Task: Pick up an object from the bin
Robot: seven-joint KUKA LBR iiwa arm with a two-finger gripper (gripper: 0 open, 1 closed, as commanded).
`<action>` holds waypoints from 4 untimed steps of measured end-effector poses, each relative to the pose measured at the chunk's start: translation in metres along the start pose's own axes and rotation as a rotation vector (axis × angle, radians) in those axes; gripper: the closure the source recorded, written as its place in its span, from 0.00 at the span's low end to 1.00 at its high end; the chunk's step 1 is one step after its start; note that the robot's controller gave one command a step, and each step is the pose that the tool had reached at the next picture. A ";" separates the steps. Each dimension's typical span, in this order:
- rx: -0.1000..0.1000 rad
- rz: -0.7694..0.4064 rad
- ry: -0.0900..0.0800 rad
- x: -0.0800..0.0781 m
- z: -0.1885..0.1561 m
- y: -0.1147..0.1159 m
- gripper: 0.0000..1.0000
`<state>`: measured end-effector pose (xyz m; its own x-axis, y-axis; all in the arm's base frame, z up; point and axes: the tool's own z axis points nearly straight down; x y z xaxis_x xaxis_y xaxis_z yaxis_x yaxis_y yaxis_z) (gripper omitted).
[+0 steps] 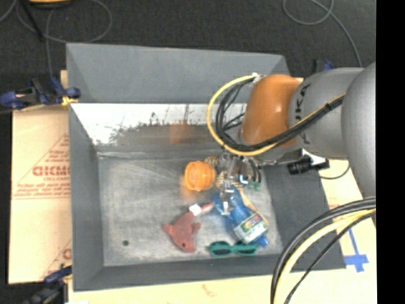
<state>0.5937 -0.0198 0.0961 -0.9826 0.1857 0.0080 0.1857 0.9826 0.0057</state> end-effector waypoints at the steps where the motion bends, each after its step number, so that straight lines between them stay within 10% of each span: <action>1: 0.000 0.000 0.000 0.000 0.000 0.000 1.00; 3: 0.002 -0.002 -0.021 0.002 0.014 -0.002 1.00; 4: 0.004 -0.023 -0.015 -0.009 -0.075 0.020 0.00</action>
Offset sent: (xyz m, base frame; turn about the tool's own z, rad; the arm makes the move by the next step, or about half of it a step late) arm -0.0082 0.0156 0.1059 0.0357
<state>0.6073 -0.0021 0.1707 -0.9866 0.1633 -0.0071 0.1633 0.9866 0.0019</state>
